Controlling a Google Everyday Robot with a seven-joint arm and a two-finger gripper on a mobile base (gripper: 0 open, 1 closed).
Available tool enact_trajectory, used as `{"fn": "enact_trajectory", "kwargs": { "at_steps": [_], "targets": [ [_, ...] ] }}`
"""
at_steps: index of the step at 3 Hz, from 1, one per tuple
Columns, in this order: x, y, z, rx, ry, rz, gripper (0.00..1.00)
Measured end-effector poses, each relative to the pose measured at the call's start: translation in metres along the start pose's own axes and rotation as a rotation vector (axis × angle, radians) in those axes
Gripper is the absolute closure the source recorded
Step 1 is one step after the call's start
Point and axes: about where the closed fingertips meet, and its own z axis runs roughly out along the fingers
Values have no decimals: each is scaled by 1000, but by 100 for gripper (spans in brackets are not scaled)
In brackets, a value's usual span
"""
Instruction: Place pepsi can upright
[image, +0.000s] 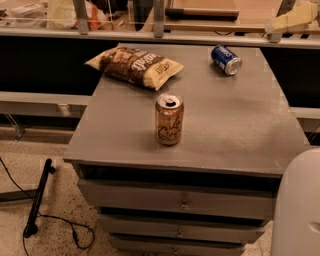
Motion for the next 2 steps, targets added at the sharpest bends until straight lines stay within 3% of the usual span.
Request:
{"fn": "enact_trajectory", "kwargs": {
  "at_steps": [1, 2],
  "targets": [
    [5, 24, 17, -45, 55, -68, 0],
    [-18, 39, 42, 6, 31, -218, 0]
  ]
}}
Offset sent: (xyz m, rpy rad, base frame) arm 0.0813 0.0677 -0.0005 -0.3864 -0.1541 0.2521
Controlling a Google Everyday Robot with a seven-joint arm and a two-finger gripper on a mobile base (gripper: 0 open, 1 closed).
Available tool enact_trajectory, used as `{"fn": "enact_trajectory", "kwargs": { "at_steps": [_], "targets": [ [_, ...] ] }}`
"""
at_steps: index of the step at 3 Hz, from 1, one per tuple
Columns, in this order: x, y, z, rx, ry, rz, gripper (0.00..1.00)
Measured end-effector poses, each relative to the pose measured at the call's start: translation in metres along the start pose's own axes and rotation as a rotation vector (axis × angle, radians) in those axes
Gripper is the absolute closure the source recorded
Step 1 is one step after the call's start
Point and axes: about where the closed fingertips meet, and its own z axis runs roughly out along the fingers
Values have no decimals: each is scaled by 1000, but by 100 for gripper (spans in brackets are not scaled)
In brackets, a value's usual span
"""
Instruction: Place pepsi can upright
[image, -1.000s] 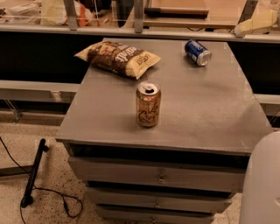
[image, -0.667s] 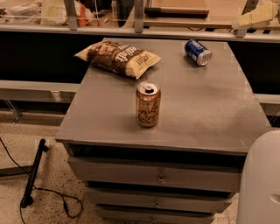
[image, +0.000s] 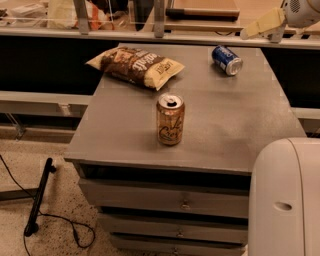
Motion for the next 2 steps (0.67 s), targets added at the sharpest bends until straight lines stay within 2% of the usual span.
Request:
{"fn": "enact_trajectory", "kwargs": {
  "at_steps": [1, 2],
  "targets": [
    [-30, -14, 29, 65, -100, -129, 0],
    [-56, -26, 48, 113, -206, -207, 0]
  ]
}}
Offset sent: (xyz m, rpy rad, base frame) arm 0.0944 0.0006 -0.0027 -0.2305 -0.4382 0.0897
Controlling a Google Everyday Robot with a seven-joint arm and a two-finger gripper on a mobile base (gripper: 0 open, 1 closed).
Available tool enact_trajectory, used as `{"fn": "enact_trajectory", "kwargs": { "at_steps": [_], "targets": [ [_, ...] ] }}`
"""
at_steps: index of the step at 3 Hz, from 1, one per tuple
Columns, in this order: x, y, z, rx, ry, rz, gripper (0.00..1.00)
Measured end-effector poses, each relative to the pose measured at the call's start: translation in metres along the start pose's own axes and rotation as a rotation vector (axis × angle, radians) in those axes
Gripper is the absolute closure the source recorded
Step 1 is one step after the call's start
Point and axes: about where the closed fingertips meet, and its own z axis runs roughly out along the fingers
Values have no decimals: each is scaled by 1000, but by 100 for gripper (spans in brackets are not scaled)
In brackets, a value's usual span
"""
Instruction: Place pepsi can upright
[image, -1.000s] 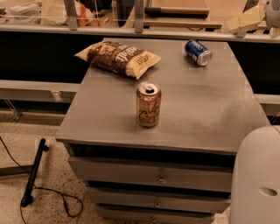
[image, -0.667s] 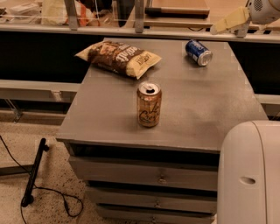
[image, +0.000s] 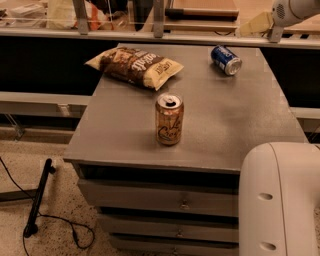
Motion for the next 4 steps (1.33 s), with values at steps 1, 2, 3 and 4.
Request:
{"fn": "enact_trajectory", "kwargs": {
  "at_steps": [1, 2, 3, 4],
  "targets": [
    [-2, 10, 14, -70, -70, 11, 0],
    [8, 29, 18, -156, -80, 6, 0],
    [25, 45, 28, -183, -66, -8, 0],
    [61, 60, 58, -145, 6, -18, 0]
  ]
}}
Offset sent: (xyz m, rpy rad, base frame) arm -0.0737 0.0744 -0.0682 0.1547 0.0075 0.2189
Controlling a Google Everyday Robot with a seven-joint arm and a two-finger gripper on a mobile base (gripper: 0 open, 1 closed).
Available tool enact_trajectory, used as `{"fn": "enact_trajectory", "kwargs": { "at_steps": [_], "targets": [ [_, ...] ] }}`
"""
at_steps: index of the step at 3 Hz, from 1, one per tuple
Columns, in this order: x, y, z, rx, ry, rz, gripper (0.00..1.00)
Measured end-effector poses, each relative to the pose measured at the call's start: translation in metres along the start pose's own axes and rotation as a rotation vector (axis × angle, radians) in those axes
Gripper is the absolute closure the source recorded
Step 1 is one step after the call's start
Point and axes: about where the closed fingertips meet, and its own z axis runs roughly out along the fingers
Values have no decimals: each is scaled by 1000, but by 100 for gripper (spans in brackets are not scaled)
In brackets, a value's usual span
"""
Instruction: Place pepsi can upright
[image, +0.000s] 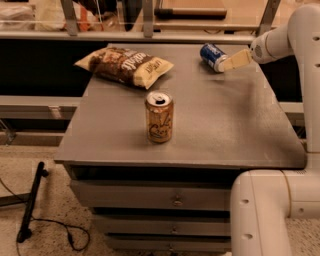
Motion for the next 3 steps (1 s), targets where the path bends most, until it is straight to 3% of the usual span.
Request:
{"fn": "enact_trajectory", "kwargs": {
  "at_steps": [1, 2, 3],
  "targets": [
    [-7, 72, 25, -121, 64, -93, 0],
    [-35, 113, -13, -219, 142, -144, 0],
    [-51, 109, -45, -216, 155, -131, 0]
  ]
}}
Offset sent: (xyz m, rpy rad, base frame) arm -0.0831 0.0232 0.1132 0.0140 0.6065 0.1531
